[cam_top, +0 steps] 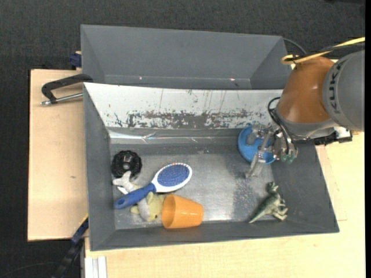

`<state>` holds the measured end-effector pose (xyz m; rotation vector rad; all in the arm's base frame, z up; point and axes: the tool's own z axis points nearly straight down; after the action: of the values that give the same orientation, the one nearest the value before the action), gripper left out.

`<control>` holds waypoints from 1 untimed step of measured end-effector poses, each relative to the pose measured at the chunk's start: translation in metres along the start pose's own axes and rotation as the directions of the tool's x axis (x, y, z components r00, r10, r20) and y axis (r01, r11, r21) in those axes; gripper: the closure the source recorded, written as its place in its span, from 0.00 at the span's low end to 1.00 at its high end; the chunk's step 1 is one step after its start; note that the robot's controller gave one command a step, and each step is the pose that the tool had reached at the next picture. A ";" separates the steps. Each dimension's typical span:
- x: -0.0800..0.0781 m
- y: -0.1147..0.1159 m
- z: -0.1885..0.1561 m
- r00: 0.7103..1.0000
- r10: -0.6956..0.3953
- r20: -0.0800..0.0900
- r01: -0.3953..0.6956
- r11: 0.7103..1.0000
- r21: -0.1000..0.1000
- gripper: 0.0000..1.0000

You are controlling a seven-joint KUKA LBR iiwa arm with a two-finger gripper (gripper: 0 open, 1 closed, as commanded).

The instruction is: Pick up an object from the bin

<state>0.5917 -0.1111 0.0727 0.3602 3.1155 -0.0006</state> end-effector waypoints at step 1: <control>0.000 0.000 0.000 1.000 0.000 -0.003 0.000 1.000 0.000 1.00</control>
Offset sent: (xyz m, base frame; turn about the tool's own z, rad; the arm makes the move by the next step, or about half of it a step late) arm 0.0000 0.0000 0.0000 0.0000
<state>0.5913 -0.1110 0.0725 0.3605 3.1180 -0.0005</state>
